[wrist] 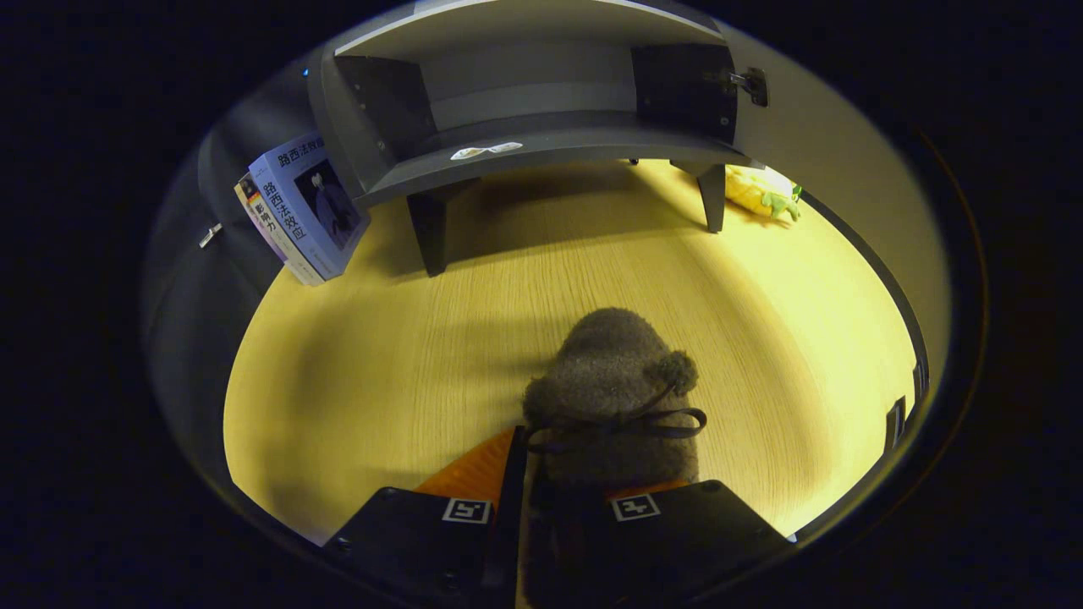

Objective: Open the shoe cabinet door, grab the shoes and put them into the shoe cabinet, then close the shoe cabinet door.

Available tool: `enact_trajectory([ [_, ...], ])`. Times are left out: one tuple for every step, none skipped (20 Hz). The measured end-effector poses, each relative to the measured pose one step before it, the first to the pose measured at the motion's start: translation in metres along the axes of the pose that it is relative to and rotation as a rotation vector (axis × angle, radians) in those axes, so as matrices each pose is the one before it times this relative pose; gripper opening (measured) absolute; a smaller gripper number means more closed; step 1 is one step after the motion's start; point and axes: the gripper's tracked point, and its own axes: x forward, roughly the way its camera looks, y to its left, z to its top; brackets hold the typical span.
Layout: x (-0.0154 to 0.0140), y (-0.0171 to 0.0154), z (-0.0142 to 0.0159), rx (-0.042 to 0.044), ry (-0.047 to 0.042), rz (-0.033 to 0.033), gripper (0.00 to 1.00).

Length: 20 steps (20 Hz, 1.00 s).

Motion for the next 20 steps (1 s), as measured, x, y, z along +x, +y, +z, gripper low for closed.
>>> enact_trajectory([
  [0.00199, 0.00029, 0.00297, -0.01054, -0.01473, -0.00111, 0.33],
  [0.00352, -0.00498, 0.00302, -0.02331, -0.01065, -0.02496, 0.27],
  [-0.00569, 0.00139, -0.00082, -0.01386, -0.01488, 0.00145, 0.22],
  [0.00312, -0.00080, -0.00256, -0.01019, -0.00152, 0.00036, 0.17],
  [0.00245, -0.00016, 0.00143, -0.00638, -0.00458, -0.00417, 0.11],
  [-0.00397, 0.00040, -0.00076, -0.00381, 0.00055, -0.00064, 0.11],
  [0.00496, 0.00071, -0.00153, -0.00966, 0.00967, 0.00079, 0.05],
  [-0.00407, -0.00068, 0.00031, -0.00707, 0.00903, 0.00135, 0.05],
  [-0.00265, -0.00019, -0.00063, -0.00058, 0.01159, 0.00287, 0.05],
  [-0.00659, -0.00222, -0.00004, 0.01200, 0.00704, 0.00466, 0.05],
  [-0.00578, -0.00165, 0.00178, 0.00766, 0.00594, 0.00325, 0.05],
  [-0.01003, -0.00256, 0.00285, 0.00343, 0.00414, 0.00313, 0.05],
  [-0.01157, -0.00206, 0.00558, -0.00432, 0.00018, 0.00168, 0.05],
  [-0.01322, -0.00198, 0.00835, -0.00922, -0.00945, 0.00274, 0.05],
  [-0.01441, -0.00121, 0.01238, -0.00947, -0.01665, 0.00419, 0.05],
  [-0.01734, -0.00222, 0.01596, -0.00681, -0.02604, 0.00065, 0.05],
  [-0.01338, -0.00152, 0.01615, -0.00263, -0.02371, 0.00087, 0.05],
  [-0.01373, -0.00178, 0.01867, 0.00202, -0.02650, 0.00178, 0.05],
  [-0.01285, -0.00029, 0.02012, 0.01140, -0.02851, 0.00320, 0.05],
  [-0.01055, -0.00143, 0.01900, 0.00962, -0.02302, -0.00289, 0.05],
])
